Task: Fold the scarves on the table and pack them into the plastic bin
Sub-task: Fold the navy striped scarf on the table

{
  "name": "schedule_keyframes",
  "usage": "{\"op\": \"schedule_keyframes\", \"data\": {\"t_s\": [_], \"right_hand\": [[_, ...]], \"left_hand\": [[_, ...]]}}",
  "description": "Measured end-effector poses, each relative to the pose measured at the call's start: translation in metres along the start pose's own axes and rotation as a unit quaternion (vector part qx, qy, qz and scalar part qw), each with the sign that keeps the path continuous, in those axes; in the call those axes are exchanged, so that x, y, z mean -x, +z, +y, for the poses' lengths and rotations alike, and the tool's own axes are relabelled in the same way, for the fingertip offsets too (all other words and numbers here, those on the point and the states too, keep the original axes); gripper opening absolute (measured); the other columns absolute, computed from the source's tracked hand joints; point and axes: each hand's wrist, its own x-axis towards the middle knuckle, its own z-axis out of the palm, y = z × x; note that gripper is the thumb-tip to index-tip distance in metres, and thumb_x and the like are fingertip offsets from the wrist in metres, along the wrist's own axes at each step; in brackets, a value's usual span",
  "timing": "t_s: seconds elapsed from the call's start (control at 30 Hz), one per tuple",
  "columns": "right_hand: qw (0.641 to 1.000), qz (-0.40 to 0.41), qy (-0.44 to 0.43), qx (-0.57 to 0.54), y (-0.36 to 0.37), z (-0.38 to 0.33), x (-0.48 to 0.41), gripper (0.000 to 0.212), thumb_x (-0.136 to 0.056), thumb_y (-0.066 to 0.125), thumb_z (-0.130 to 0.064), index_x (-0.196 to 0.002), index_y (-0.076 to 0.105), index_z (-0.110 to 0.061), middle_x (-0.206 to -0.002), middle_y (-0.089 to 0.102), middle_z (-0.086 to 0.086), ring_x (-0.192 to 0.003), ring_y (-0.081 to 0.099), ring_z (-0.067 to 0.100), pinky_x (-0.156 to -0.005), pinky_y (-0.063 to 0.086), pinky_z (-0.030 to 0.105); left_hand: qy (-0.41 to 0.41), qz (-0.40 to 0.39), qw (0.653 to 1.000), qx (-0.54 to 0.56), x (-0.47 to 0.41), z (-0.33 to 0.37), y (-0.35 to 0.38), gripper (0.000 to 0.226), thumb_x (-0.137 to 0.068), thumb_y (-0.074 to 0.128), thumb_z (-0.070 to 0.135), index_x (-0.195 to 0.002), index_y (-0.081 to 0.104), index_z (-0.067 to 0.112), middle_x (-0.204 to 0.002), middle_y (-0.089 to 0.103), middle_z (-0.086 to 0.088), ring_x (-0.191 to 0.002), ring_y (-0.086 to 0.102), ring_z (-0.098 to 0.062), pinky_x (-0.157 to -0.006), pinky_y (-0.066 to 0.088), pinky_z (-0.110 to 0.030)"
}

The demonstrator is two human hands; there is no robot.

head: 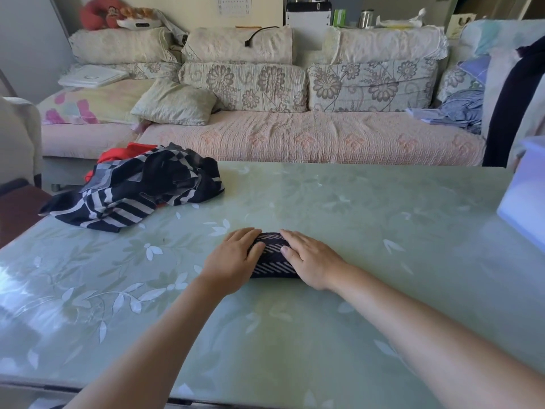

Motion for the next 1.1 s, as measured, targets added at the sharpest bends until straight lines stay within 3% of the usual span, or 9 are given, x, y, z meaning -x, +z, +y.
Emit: {"op": "schedule_keyframes", "data": {"t_s": [0.07, 0.13, 0.2, 0.27, 0.37, 0.47, 0.63, 0.83, 1.1], "right_hand": [[1.000, -0.001, 0.000, 0.010, 0.000, -0.001, 0.002, 0.056, -0.108, 0.024, -0.042, -0.159, 0.018, -0.021, -0.165, 0.020, -0.003, -0.151, 0.016, 0.012, -0.122, 0.015, 0.031], [0.999, 0.014, -0.001, 0.048, -0.001, -0.004, 0.002, 0.056, -0.107, 0.025, -0.039, -0.159, 0.019, -0.017, -0.165, 0.020, 0.000, -0.152, 0.016, 0.016, -0.122, 0.016, 0.034], [0.996, 0.040, -0.023, 0.081, -0.002, -0.008, 0.002, 0.061, -0.104, 0.034, -0.037, -0.158, 0.018, -0.013, -0.166, 0.016, 0.006, -0.153, 0.012, 0.020, -0.123, 0.013, 0.036], [0.996, 0.030, -0.050, 0.067, -0.003, -0.010, 0.004, 0.078, -0.094, 0.049, -0.037, -0.160, 0.011, -0.018, -0.165, 0.013, 0.009, -0.152, 0.011, 0.023, -0.123, 0.015, 0.037], [0.996, -0.018, -0.042, 0.071, -0.002, -0.011, 0.009, 0.103, -0.077, 0.063, -0.038, -0.158, -0.001, -0.036, -0.162, 0.015, 0.004, -0.149, 0.014, 0.023, -0.119, 0.027, 0.040], [0.998, -0.002, -0.033, 0.061, 0.004, -0.014, 0.005, 0.100, -0.076, 0.066, -0.028, -0.158, 0.009, -0.035, -0.152, 0.031, 0.003, -0.140, 0.029, 0.027, -0.113, 0.035, 0.039], [0.999, 0.006, -0.039, 0.038, -0.003, 0.004, 0.015, 0.090, -0.077, 0.062, -0.013, -0.154, 0.022, -0.036, -0.140, 0.043, 0.001, -0.130, 0.040, 0.026, -0.106, 0.041, 0.037], [0.996, 0.040, -0.051, 0.060, -0.031, 0.064, 0.064, 0.088, -0.076, 0.057, -0.003, -0.151, 0.027, -0.035, -0.140, 0.043, -0.002, -0.128, 0.042, 0.024, -0.103, 0.043, 0.038], [0.989, 0.105, 0.051, 0.093, -0.089, 0.169, 0.159, 0.086, -0.080, 0.060, 0.003, -0.154, 0.032, -0.031, -0.155, 0.037, -0.001, -0.139, 0.039, 0.022, -0.109, 0.040, 0.037]], "left_hand": [[-0.052, -0.019, 0.997, 0.056, 0.000, -0.007, -0.004, 0.047, -0.104, 0.029, 0.042, -0.146, 0.041, 0.025, -0.151, 0.040, 0.009, -0.137, 0.035, -0.011, -0.110, 0.026, -0.026], [-0.054, -0.023, 0.998, 0.007, 0.000, -0.008, -0.006, 0.049, -0.105, 0.028, 0.042, -0.150, 0.036, 0.024, -0.157, 0.031, 0.005, -0.144, 0.024, -0.016, -0.116, 0.022, -0.033], [-0.012, 0.013, 0.998, -0.062, 0.001, -0.003, -0.010, 0.048, -0.104, 0.034, 0.038, -0.150, 0.037, 0.022, -0.158, 0.026, 0.002, -0.147, 0.017, -0.020, -0.118, 0.023, -0.042], [0.054, 0.036, 0.994, -0.093, 0.002, 0.002, -0.015, 0.045, -0.103, 0.040, 0.031, -0.147, 0.042, 0.020, -0.153, 0.037, 0.002, -0.143, 0.029, -0.020, -0.113, 0.031, -0.040], [0.081, -0.037, 0.993, -0.081, 0.010, 0.005, -0.021, 0.068, -0.092, 0.046, 0.050, -0.151, 0.032, 0.021, -0.153, 0.036, 0.007, -0.142, 0.029, -0.015, -0.115, 0.030, -0.035], [0.095, -0.071, 0.989, -0.094, 0.012, -0.001, -0.019, 0.095, -0.071, 0.058, 0.050, -0.154, 0.024, 0.019, -0.154, 0.031, 0.004, -0.143, 0.025, -0.016, -0.114, 0.035, -0.037], [0.091, -0.069, 0.991, -0.070, 0.008, 0.011, -0.009, 0.092, -0.068, 0.065, 0.033, -0.151, 0.027, 0.021, -0.151, 0.035, 0.004, -0.141, 0.027, -0.016, -0.113, 0.034, -0.031], [0.137, -0.070, 0.988, -0.014, -0.003, 0.071, 0.029, 0.091, -0.070, 0.067, 0.031, -0.152, 0.028, 0.022, -0.149, 0.035, 0.005, -0.139, 0.028, -0.017, -0.110, 0.035, -0.028], [0.218, -0.103, 0.970, 0.045, -0.046, 0.203, 0.104, 0.091, -0.074, 0.074, 0.030, -0.152, 0.029, 0.017, -0.149, 0.037, -0.004, -0.139, 0.030, -0.023, -0.112, 0.034, -0.033]]}}
